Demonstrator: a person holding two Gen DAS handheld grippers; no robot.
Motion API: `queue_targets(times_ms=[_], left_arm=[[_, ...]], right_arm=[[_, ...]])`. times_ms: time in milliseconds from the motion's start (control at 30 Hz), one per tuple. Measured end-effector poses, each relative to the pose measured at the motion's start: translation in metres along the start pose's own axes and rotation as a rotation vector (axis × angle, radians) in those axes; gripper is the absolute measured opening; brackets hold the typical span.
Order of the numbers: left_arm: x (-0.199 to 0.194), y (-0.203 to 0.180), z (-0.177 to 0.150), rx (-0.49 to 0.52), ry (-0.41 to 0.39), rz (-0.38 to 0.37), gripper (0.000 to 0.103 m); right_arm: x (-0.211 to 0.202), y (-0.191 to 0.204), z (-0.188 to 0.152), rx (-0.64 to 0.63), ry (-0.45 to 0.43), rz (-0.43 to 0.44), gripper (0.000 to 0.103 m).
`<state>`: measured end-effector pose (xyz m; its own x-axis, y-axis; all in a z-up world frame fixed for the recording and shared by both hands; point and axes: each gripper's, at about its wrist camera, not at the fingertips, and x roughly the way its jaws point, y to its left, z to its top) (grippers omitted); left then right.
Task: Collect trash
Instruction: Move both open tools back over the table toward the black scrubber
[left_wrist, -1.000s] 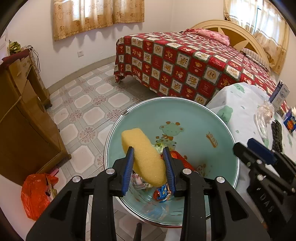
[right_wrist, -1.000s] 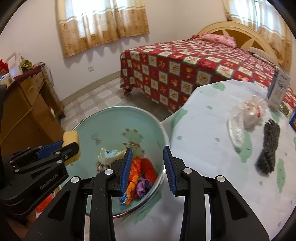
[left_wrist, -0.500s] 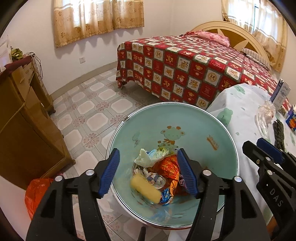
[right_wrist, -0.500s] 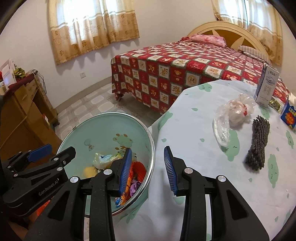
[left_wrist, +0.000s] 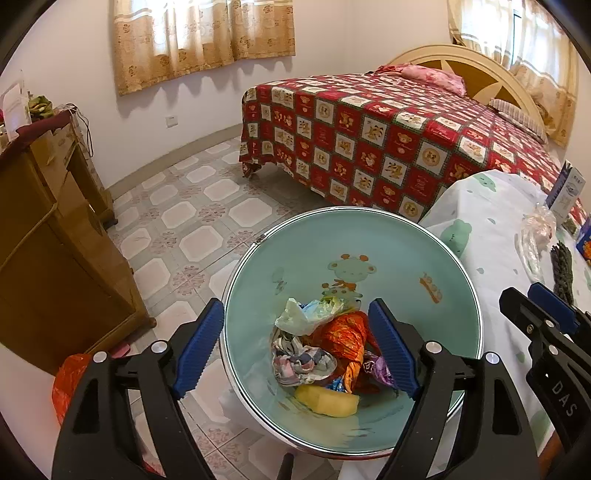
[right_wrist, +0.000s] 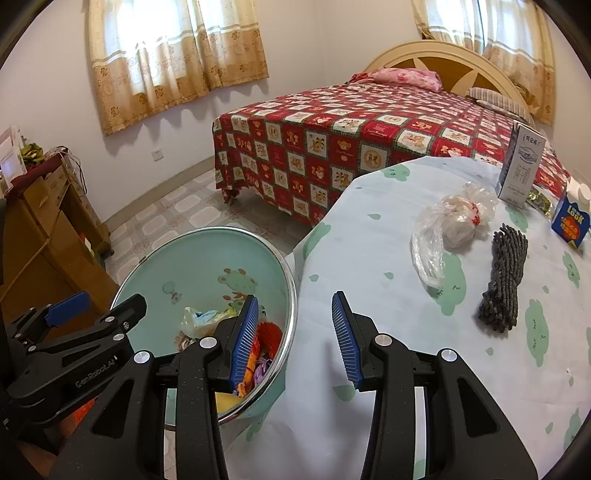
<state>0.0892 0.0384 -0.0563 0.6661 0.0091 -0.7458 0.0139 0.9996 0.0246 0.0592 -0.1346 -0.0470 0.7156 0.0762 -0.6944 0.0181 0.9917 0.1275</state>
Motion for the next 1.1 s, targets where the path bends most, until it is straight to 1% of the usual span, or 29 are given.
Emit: queue_targets(times_ms=[200,400,567,767,900,1000,1100], left_arm=[[0.001,0.003,0.001,-0.009,-0.001,0.018,0.088],[0.001,0.002,0.0,-0.01,-0.001,0.022,0.088],[0.0,0.002,0.0,-0.009,-0.004,0.019,0.088],[-0.005,-0.007,0.001,0.019,-0.02,-0.003,0.088],[-0.008,-0.022,-0.001,0.059,-0.042,-0.032,0.088],[-0.012,-0.033,-0.003,0.083,-0.068,-0.068,0.088],[-0.015,-0.045,-0.006,0.122,-0.088,-0.082,0.088]], right_arm=[[-0.002,0.0,-0.002,0.001,-0.001,-0.01,0.046],[-0.005,-0.002,-0.004,0.014,0.002,-0.019,0.046],[-0.005,-0.005,-0.005,0.022,0.005,-0.048,0.046],[-0.009,-0.026,-0.009,0.061,-0.007,-0.092,0.046],[-0.013,-0.053,-0.014,0.122,-0.004,-0.138,0.046],[-0.019,-0.074,-0.016,0.17,-0.02,-0.168,0.046],[-0.023,-0.095,-0.018,0.223,-0.026,-0.208,0.046]])
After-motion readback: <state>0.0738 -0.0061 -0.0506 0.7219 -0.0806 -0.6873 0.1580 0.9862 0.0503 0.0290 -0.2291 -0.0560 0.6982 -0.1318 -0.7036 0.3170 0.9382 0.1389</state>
